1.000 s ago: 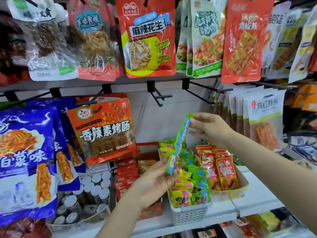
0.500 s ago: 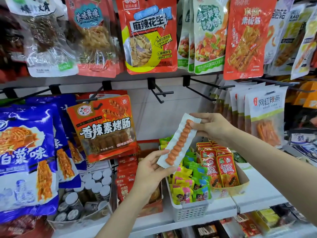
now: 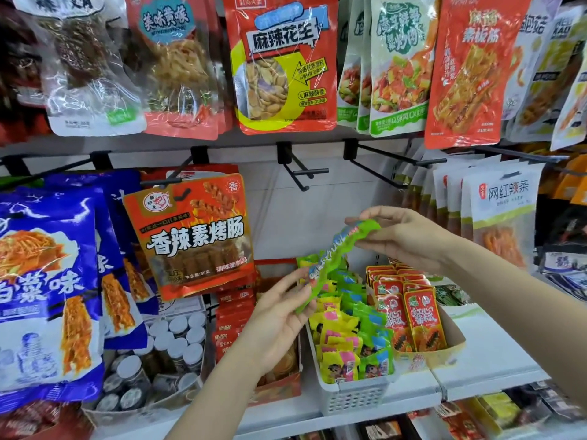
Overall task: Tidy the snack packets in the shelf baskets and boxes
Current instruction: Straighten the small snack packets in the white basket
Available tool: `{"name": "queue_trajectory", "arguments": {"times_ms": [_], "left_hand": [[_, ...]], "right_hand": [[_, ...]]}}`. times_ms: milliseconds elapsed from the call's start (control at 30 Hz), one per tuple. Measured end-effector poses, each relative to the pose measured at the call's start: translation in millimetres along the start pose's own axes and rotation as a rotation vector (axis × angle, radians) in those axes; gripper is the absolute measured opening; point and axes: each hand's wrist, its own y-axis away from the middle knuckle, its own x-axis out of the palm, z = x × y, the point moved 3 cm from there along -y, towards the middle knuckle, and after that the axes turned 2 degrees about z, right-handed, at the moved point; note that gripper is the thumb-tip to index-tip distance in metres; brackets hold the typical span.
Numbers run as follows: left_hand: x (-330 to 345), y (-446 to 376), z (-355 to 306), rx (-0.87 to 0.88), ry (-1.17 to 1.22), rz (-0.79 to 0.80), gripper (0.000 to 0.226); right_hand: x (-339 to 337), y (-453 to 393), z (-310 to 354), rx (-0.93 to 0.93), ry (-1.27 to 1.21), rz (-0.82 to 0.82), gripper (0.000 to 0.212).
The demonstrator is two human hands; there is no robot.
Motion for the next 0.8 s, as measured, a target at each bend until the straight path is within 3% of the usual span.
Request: {"name": "queue_trajectory", "arguments": {"times_ms": [167,233,300,333,433,533,600,800], "left_hand": [[-10.1,-4.7,0.9,0.272,-0.506,-0.138,0.046],[-12.1,-9.4,0.6,0.338,-0.583,-0.172,0.048],[-12.9,-16.4,0.7,0.374,-0.631,-0.189,0.051],[-13.2,-21.0,1.0,0.380,-0.647,-0.190,0.053],[-15.6,-38.1,2.1,0.375,-0.694,-0.169,0.056],[-31.5,-59.6,-0.3,0.329,-1.006,-0.258,0.057],[-41.3,-72.9,-3.0,0.341,-1.267,-0.271,0.061],[-26.5,-118.0,10.3,0.236,-1.694,-0.026,0.078]], "right_hand": [[-13.7,-5.4,-2.3,0.144,0.061,0.005,0.036],[-21.1,-7.9,-4.1,0.161,0.140,-0.002,0.030],[-24.0,-8.5,-5.6,0.180,0.332,0.001,0.043],[-23.1,-8.3,-5.7,0.177,0.458,0.004,0.039],[-23.4,-10.7,2.0,0.020,0.732,-0.144,0.009],[-36.0,-14.1,9.8,-0.175,0.779,-0.391,0.013],[-38.7,-16.5,10.4,-0.308,0.891,-0.449,0.018],[-42.0,-30.5,2.0,-0.366,1.057,-0.565,0.024]]}}
